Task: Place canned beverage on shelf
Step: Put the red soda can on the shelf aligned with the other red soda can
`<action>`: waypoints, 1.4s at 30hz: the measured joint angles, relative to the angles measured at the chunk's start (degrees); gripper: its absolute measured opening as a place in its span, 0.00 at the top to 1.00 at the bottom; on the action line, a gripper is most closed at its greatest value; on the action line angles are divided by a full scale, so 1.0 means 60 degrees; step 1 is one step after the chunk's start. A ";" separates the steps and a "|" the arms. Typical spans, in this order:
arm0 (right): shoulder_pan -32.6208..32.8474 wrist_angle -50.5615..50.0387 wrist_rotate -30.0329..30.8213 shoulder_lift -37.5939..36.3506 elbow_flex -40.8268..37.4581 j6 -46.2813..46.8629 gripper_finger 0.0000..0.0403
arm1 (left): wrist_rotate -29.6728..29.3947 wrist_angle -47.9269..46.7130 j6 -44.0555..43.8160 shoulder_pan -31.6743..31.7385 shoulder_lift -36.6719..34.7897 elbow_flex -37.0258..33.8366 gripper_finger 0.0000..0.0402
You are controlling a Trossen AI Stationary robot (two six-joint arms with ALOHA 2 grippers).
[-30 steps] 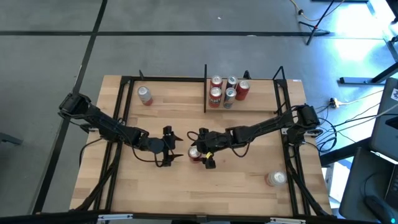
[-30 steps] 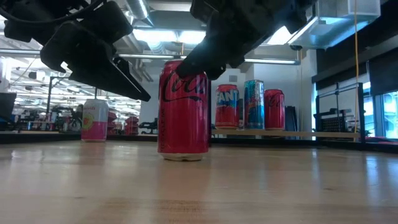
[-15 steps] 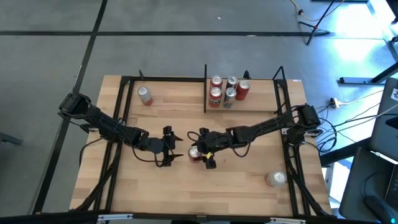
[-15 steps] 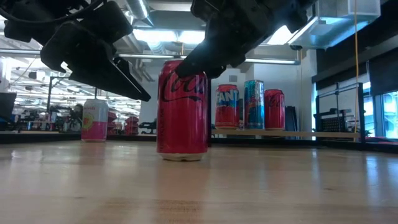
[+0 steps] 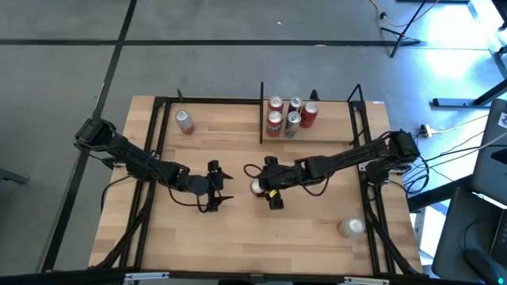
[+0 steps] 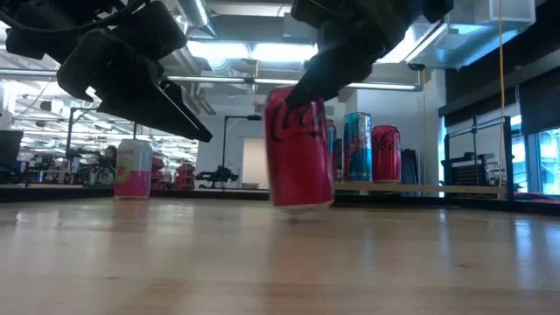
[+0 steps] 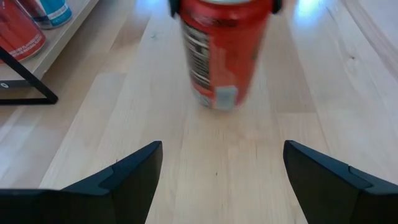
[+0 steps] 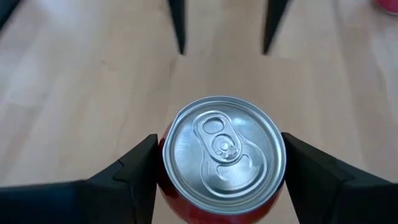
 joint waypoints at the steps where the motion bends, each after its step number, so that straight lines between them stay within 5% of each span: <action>1: 0.0000 -0.0137 0.0163 -0.0071 -0.0008 0.0017 0.38 | 0.0000 -0.0007 -0.0003 0.0000 0.0000 0.0000 0.22; 13: -0.0007 -0.0306 0.1654 -0.2754 -0.2115 0.1038 0.38 | 0.0000 -0.0006 -0.0034 -0.0001 0.0000 0.0000 0.22; 24: -0.1234 -0.2928 0.3807 -0.6291 -0.3101 0.2225 0.38 | 0.0000 0.0196 0.0004 -0.0001 0.0000 0.0000 0.22; 42: -0.4450 -0.2764 0.3071 -0.6687 -0.3331 0.0963 0.38 | 0.0002 0.0175 0.0004 -0.0002 0.0000 0.0000 0.22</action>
